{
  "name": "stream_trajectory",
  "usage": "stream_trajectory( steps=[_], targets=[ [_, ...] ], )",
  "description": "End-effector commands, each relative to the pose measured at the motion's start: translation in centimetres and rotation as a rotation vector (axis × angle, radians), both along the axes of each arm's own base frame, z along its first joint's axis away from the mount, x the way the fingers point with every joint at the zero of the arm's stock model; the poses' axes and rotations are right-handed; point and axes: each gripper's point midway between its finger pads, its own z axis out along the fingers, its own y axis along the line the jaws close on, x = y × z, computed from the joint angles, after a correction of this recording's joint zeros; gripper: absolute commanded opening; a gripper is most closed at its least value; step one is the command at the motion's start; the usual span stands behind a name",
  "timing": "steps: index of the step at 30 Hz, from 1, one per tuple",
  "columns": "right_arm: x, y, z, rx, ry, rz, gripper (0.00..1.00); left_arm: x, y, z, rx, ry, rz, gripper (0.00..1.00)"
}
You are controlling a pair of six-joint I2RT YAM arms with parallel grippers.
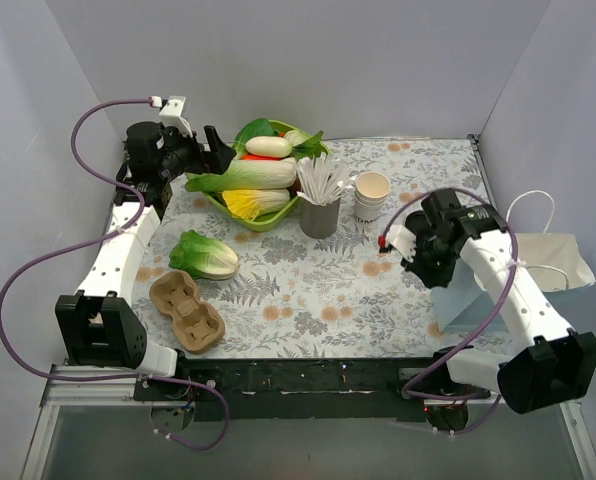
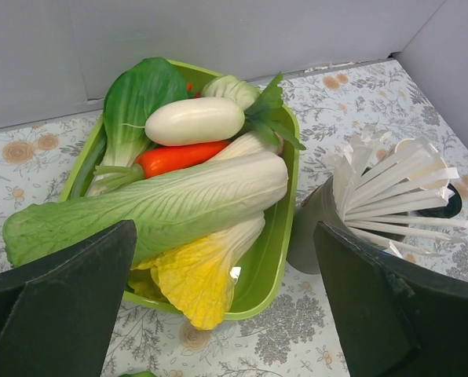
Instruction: Pack the takeout coffee
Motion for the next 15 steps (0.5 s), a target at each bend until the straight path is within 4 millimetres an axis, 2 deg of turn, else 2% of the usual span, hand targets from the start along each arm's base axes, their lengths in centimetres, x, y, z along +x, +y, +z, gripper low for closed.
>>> stream_trajectory(
  steps=[1, 2, 4, 5, 7, 8, 9, 10, 12, 13, 14, 15],
  targets=[
    [5.0, 7.1, 5.6, 0.347, -0.109, 0.062, 0.10, -1.0, -0.6, 0.4, -0.014, -0.002, -0.044, 0.98],
    [7.0, 8.3, 7.6, 0.400, -0.177, 0.070, 0.22, -1.0, -0.6, 0.4, -0.011, -0.004, -0.046, 0.98],
    [8.6, 10.2, 8.5, 0.484, -0.164, 0.062, 0.29, -1.2, -0.6, 0.0, -0.001, 0.003, -0.055, 0.98],
    [10.0, 11.1, 9.6, 0.526, -0.212, 0.073, 0.35, -1.3, -0.6, -0.1, 0.006, 0.001, -0.056, 0.98],
    [11.9, 12.5, 10.5, 0.595, -0.256, 0.082, 0.40, -1.3, -0.4, -0.3, 0.021, 0.003, -0.052, 0.98],
    [12.6, 12.8, 10.6, 0.608, -0.276, 0.079, 0.48, -1.2, -0.4, -0.4, 0.033, -0.002, -0.055, 0.98],
    [14.4, 13.2, 10.7, 0.617, -0.329, 0.079, 0.57, -1.2, -0.3, -0.4, 0.039, -0.004, -0.053, 0.98],
    [15.6, 12.9, 10.3, 0.597, -0.345, 0.019, 0.79, -1.2, -0.2, -0.5, 0.044, 0.000, -0.051, 0.98],
    [18.5, 13.0, 10.1, 0.574, -0.372, -0.033, 0.83, -1.3, -0.2, -0.3, 0.047, -0.006, -0.049, 0.98],
    [19.2, 13.1, 10.0, 0.570, -0.363, -0.027, 0.81, -1.4, -0.2, -0.5, 0.047, -0.002, -0.047, 0.98],
    [20.4, 13.1, 8.7, 0.560, -0.323, -0.037, 0.78, -1.4, -0.2, -0.5, 0.047, 0.000, -0.049, 0.98],
    [21.0, 13.3, 8.7, 0.564, -0.316, -0.034, 0.76, -1.5, -0.2, -0.5, 0.047, 0.000, -0.049, 0.98]
  ],
)
